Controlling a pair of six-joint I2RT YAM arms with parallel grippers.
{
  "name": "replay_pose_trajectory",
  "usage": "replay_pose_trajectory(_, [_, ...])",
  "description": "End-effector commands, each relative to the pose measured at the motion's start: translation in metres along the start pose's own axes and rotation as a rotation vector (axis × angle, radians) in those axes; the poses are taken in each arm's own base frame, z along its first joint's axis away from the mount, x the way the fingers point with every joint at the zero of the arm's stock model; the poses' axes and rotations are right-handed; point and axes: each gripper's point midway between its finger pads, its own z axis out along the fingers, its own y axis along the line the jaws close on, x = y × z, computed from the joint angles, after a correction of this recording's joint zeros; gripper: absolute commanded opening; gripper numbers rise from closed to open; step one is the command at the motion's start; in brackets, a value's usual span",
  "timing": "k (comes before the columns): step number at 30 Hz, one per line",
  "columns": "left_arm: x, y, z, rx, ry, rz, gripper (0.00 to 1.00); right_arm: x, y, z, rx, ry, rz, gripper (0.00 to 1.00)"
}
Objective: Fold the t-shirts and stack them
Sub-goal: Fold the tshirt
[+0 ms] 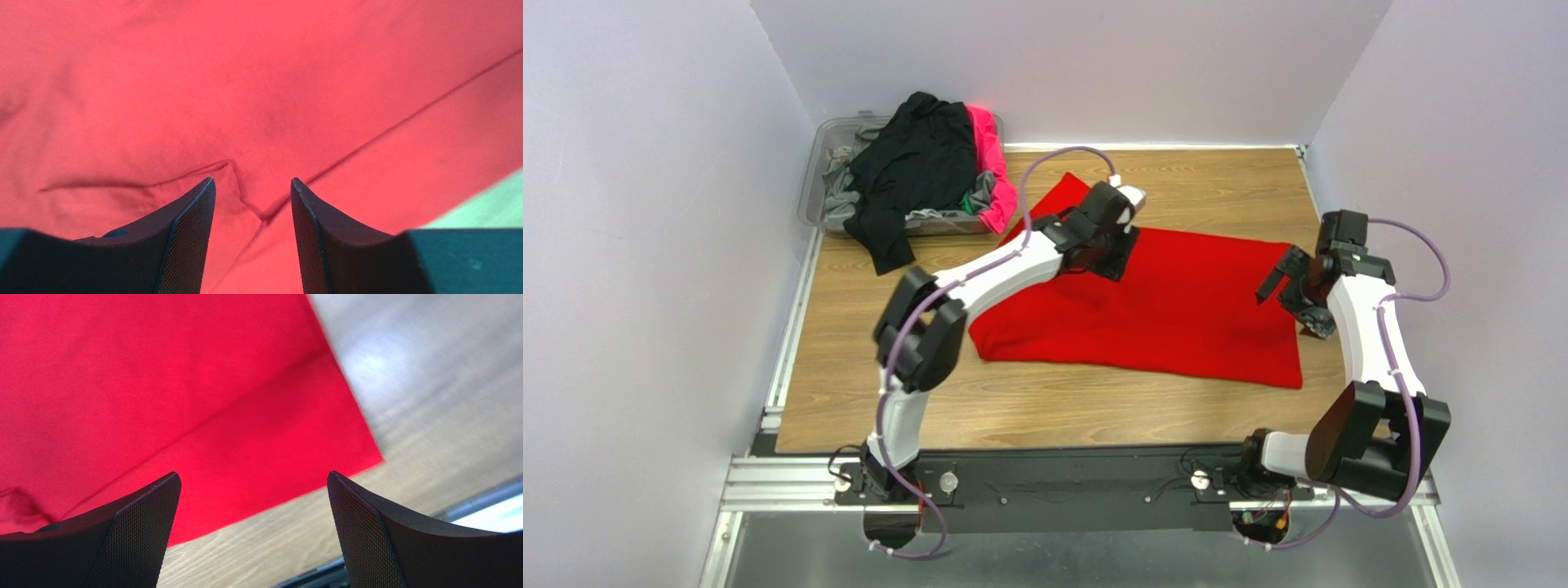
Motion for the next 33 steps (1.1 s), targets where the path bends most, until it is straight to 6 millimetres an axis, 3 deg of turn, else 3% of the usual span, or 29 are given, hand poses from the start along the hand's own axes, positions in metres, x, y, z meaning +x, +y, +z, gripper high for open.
replay_pose_trajectory(1, [-0.025,0.004,-0.040,0.042,-0.125,-0.112,0.59,-0.018,0.038,-0.009,-0.106,-0.075,-0.060,0.95])
replay_pose_trajectory(5, [0.004,0.032,-0.044,0.044,-0.120,-0.204,0.59,-0.016,0.066,0.003,-0.123,-0.057,-0.121,0.95])
replay_pose_trajectory(10, [0.033,0.048,-0.039,0.072,-0.100,-0.290,0.60,-0.005,0.098,0.018,-0.164,-0.021,-0.180,0.95])
replay_pose_trajectory(20, [0.073,0.063,-0.011,0.037,-0.038,-0.330,0.60,0.023,0.131,0.061,-0.180,0.079,-0.270,0.95])
replay_pose_trajectory(28, [0.116,0.070,-0.003,0.014,0.028,-0.346,0.60,0.048,0.117,0.091,-0.123,0.149,-0.304,0.95])
replay_pose_trajectory(33, [0.141,0.072,-0.008,0.007,0.055,-0.348,0.60,0.066,0.106,0.095,-0.105,0.197,-0.303,0.95])
